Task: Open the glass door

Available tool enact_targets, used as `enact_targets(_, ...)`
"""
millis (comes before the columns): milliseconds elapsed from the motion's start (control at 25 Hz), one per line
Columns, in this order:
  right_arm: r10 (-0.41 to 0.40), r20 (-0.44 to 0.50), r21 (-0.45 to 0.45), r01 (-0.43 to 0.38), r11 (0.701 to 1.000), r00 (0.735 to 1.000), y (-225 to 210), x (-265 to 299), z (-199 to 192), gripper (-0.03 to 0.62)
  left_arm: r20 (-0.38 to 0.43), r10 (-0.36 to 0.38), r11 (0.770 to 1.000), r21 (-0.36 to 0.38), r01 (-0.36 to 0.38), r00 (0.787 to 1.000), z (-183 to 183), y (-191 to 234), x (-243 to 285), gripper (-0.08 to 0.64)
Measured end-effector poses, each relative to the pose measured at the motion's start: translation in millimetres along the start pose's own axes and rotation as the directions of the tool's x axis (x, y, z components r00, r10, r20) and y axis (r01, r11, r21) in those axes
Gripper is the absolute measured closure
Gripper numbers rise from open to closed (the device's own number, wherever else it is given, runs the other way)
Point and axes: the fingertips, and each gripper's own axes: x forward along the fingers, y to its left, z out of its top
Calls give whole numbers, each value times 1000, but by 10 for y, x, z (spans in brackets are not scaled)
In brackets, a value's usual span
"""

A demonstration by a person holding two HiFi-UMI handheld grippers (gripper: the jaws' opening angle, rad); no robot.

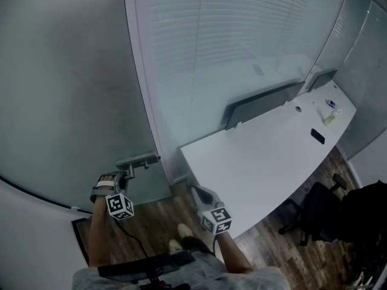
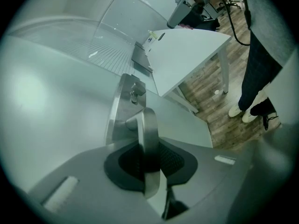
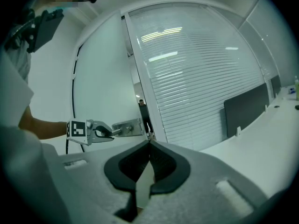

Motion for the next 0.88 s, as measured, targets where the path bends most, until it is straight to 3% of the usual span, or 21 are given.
enact_targets(880,-120,39,-3,120,993,992,515,-961,-304,591,77,-7,998,66,2,997,129,-393,-547,500)
